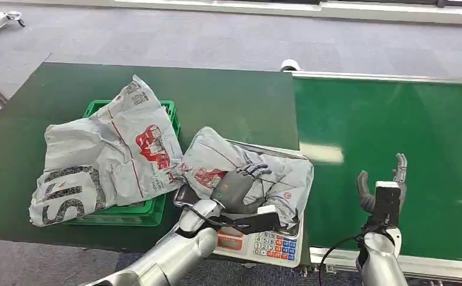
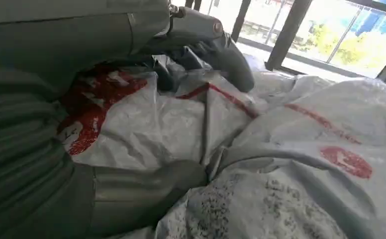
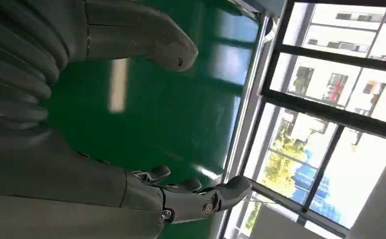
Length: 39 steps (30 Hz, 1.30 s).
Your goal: Moved the parcel from conveyor to table for the left to box.
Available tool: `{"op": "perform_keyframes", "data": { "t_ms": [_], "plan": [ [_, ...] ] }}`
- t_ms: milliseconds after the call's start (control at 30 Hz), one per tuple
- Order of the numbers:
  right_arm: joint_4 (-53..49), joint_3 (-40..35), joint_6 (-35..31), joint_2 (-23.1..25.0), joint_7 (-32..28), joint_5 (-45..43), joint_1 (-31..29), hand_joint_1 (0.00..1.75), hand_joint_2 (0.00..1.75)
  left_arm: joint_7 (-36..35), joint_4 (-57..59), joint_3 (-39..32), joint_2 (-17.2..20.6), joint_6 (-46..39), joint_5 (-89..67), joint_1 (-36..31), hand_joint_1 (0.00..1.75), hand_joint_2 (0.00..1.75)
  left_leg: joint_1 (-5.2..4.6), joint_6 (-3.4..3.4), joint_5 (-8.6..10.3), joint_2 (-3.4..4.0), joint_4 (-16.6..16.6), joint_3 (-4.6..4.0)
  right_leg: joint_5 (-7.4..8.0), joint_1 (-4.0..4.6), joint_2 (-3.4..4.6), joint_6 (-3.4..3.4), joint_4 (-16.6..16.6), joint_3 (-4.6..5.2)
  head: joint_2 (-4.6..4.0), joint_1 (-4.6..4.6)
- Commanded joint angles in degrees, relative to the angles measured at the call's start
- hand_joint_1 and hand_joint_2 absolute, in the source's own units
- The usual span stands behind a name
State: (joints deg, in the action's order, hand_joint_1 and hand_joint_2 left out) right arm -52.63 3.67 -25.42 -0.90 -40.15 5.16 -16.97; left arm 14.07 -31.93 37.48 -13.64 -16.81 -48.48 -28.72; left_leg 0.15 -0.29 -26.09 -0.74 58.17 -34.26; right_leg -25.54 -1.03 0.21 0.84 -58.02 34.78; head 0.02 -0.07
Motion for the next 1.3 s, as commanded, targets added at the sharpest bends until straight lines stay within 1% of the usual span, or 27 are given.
{"op": "perform_keyframes", "data": {
  "t_ms": [33,133,200,233,267,300,333,367,400,467,500,567,600,667,700,733,867,900,933,1000,1033,1133,1167,1200,1233,1267,1300],
  "plan": [
    [3.56,2.09,-0.55,0.97,0.15,0.02,-1.76,0.00,1.75,0.54,2.56,-1.20,1.41,0.34,-1.44,0.73,1.75,1.75,-0.01,-0.02,-0.01,0.20,-0.11,0.17,0.04,0.01,0.13,-0.06,0.11,-0.10,0.00,0.00],
    [3.09,2.40,-0.49,0.99,0.15,-0.20,-1.23,0.00,1.75,1.25,2.00,-2.59,1.21,-2.82,-2.65,1.27,1.75,1.75,0.03,-0.02,-0.02,0.19,-0.12,0.18,0.03,0.05,0.12,-0.07,0.14,-0.13,0.00,0.00],
    [2.59,2.32,-0.54,0.97,0.15,-0.13,-0.80,0.00,1.75,4.38,0.68,-4.82,1.08,-7.42,-2.46,2.02,1.75,1.75,0.02,-0.02,-0.02,0.20,-0.15,0.23,0.02,0.04,0.13,-0.08,0.15,-0.17,0.00,0.00],
    [2.59,2.32,-0.54,0.97,0.15,-0.13,-0.80,0.00,1.75,4.38,0.68,-4.82,1.08,-7.42,-2.46,2.02,1.75,1.75,0.02,-0.02,-0.03,0.17,-0.11,0.20,0.01,0.04,0.12,-0.07,0.12,-0.14,0.00,0.00],
    [2.36,2.31,-0.56,0.93,0.15,-0.16,-0.64,0.00,1.75,7.29,-1.13,-6.09,1.27,-11.57,-1.93,2.73,1.75,1.75,0.01,-0.02,-0.02,0.15,-0.10,0.18,0.00,0.03,0.11,-0.06,0.10,-0.12,0.00,0.00],
    [2.12,2.16,-0.70,0.91,0.15,-0.31,-0.45,0.00,1.75,12.85,-3.18,-9.27,0.73,-17.00,0.94,3.63,1.75,1.75,0.05,-0.02,-0.03,0.19,-0.14,0.22,0.01,0.06,0.13,-0.08,0.17,-0.17,0.00,0.00],
    [2.12,2.16,-0.70,0.91,0.15,-0.31,-0.45,0.00,1.75,12.85,-3.18,-9.27,0.73,-17.00,0.94,3.63,1.75,1.75,0.02,-0.02,-0.03,0.18,-0.11,0.19,0.00,0.03,0.13,-0.08,0.11,-0.11,0.00,0.00],
    [2.05,2.08,-0.79,0.94,0.15,-0.36,-0.37,0.00,1.75,15.10,-4.79,-10.61,0.66,-18.50,2.63,4.00,1.75,1.75,0.05,-0.02,-0.03,0.14,-0.04,0.09,0.00,0.06,0.10,-0.06,0.07,-0.02,0.00,-0.02],
    [1.97,1.92,-1.04,0.93,0.15,-0.51,-0.30,0.00,1.75,19.75,-7.59,-12.85,0.34,-22.25,5.62,4.90,1.75,1.75,0.04,-0.03,-0.03,0.15,-0.09,0.13,0.00,0.06,0.09,-0.08,0.11,-0.06,0.00,0.00],
    [1.90,1.83,-1.47,1.04,0.15,-0.78,-0.18,0.00,1.75,25.61,-13.23,-17.55,-0.32,-23.19,8.08,6.50,1.75,1.75,0.03,-0.02,-0.03,0.11,-0.02,-0.03,-0.01,0.04,0.09,-0.05,0.03,0.09,0.00,-0.02],
    [1.74,1.81,-1.64,1.05,0.15,-0.90,-0.06,0.00,1.75,25.93,-19.54,-18.62,-0.50,-23.19,8.95,8.45,1.75,1.75,0.04,-0.02,-0.05,0.17,-0.05,0.04,-0.01,0.06,0.12,-0.08,0.08,0.04,0.00,0.00],
    [1.74,1.81,-1.64,1.05,0.15,-0.90,-0.06,0.00,1.75,25.93,-19.54,-18.62,-0.50,-23.19,8.95,8.45,1.75,1.75,0.02,-0.01,-0.03,0.13,0.00,-0.07,-0.01,0.03,0.11,-0.05,0.01,0.15,0.00,0.00],
    [1.26,1.73,-1.69,1.13,0.15,-1.19,0.40,0.00,1.75,25.93,-31.47,-21.02,-0.75,-23.19,5.87,12.41,1.75,1.75,0.05,-0.02,-0.05,0.18,-0.02,-0.01,0.00,0.07,0.12,-0.08,0.06,0.08,0.00,-0.02],
    [0.84,1.89,-2.28,1.28,0.15,-1.20,0.80,0.00,1.75,25.93,-38.84,-20.98,-0.72,-23.19,6.54,14.18,1.75,1.75,0.04,-0.01,-0.04,0.11,0.03,-0.13,-0.01,0.05,0.09,-0.04,0.01,0.19,0.00,0.00],
    [0.54,2.05,-2.45,1.33,0.15,-1.31,1.04,0.00,1.75,25.93,-42.40,-20.16,-0.39,-23.19,7.98,14.84,1.75,1.75,0.04,-0.02,-0.07,0.22,-0.01,-0.04,-0.01,0.06,0.16,-0.07,0.05,0.12,0.00,0.00],
    [0.59,2.08,-2.53,1.29,0.15,-1.28,1.06,0.00,1.75,25.93,-44.91,-20.37,-0.41,-23.19,8.26,15.37,1.75,1.75,0.05,-0.02,-0.06,0.18,0.05,-0.14,-0.01,0.06,0.14,-0.06,-0.01,0.21,0.00,0.00],
    [0.59,2.08,-2.53,1.29,0.15,-1.28,1.06,0.00,1.75,25.93,-44.91,-20.37,-0.41,-23.19,8.26,15.37,1.75,1.75,0.01,-0.03,-0.07,0.21,-0.05,0.00,-0.03,0.03,0.15,-0.09,0.03,0.11,0.00,0.00],
    [0.71,2.16,-2.57,1.21,0.15,-1.29,0.99,0.00,1.75,25.93,-51.19,-21.44,-0.73,-23.19,7.35,16.59,1.75,1.75,0.04,-0.05,-0.10,0.33,-0.10,0.13,-0.02,0.07,0.24,-0.12,0.11,0.00,0.00,-0.02],
    [0.74,2.18,-2.59,1.22,0.15,-1.32,0.93,0.00,1.75,25.93,-53.87,-22.04,-0.89,-23.19,7.09,16.91,1.75,1.75,0.02,-0.03,-0.06,0.19,-0.05,-0.01,-0.02,0.04,0.13,-0.07,0.06,0.10,0.00,0.02],
    [1.21,2.11,-2.86,1.17,0.15,-1.35,0.60,0.00,1.75,25.93,-60.24,-24.73,-1.51,-23.19,5.72,17.58,1.75,1.75,0.05,-0.03,-0.08,0.26,0.01,-0.07,0.00,0.07,0.20,-0.08,0.03,0.16,0.00,0.00],
    [0.83,2.07,-3.09,1.18,0.15,-1.37,0.99,0.00,1.75,25.93,-64.54,-28.50,-2.06,-23.19,-0.19,17.90,1.75,1.75,0.06,-0.02,-0.07,0.24,0.07,-0.20,0.00,0.07,0.19,-0.06,-0.03,0.26,0.00,0.00],
    [-1.67,1.72,-3.55,1.32,0.15,-1.32,3.28,0.00,1.75,25.93,-70.87,-33.76,-2.15,-23.19,-4.09,18.53,1.75,1.75,0.06,-0.03,-0.10,0.36,-0.01,-0.03,-0.01,0.08,0.28,-0.08,0.04,0.14,0.00,0.00],
    [-1.96,1.65,-3.58,1.35,0.15,-1.29,3.58,0.00,1.75,25.93,-71.51,-35.34,-2.66,-23.19,-4.44,18.67,1.75,1.75,0.04,-0.04,-0.06,0.23,-0.01,-0.08,-0.03,0.06,0.17,-0.07,0.01,0.18,0.00,0.00],
    [-2.67,2.20,-3.62,1.62,0.15,-1.03,4.30,0.00,1.75,25.93,-71.69,-40.93,-4.34,-23.19,-8.12,18.37,1.75,1.75,0.09,-0.05,-0.12,0.31,-0.01,0.02,-0.05,0.11,0.23,-0.11,0.03,0.11,0.00,-0.02],
    [-2.67,2.20,-3.62,1.62,0.15,-1.03,4.30,0.00,1.75,25.93,-71.69,-40.93,-4.34,-23.19,-8.12,18.37,1.75,1.75,0.06,-0.04,-0.07,0.20,0.02,-0.08,-0.04,0.07,0.16,-0.08,0.00,0.18,0.00,0.00],
    [-3.06,2.37,-3.83,1.56,0.15,-0.97,4.78,0.00,1.75,25.93,-69.99,-43.50,-5.51,-23.19,-10.01,18.40,1.75,1.75,0.08,-0.05,-0.09,0.29,-0.04,0.01,-0.03,0.10,0.21,-0.11,0.05,0.10,0.00,0.00],
    [-3.63,2.47,-3.81,1.45,0.15,-0.96,5.36,0.00,1.75,25.93,-67.72,-45.38,-4.84,-23.19,-10.90,17.63,1.75,1.75,0.05,-0.03,-0.06,0.20,-0.04,-0.03,-0.04,0.07,0.14,-0.09,0.03,0.12,0.00,-0.02]
  ]
}}
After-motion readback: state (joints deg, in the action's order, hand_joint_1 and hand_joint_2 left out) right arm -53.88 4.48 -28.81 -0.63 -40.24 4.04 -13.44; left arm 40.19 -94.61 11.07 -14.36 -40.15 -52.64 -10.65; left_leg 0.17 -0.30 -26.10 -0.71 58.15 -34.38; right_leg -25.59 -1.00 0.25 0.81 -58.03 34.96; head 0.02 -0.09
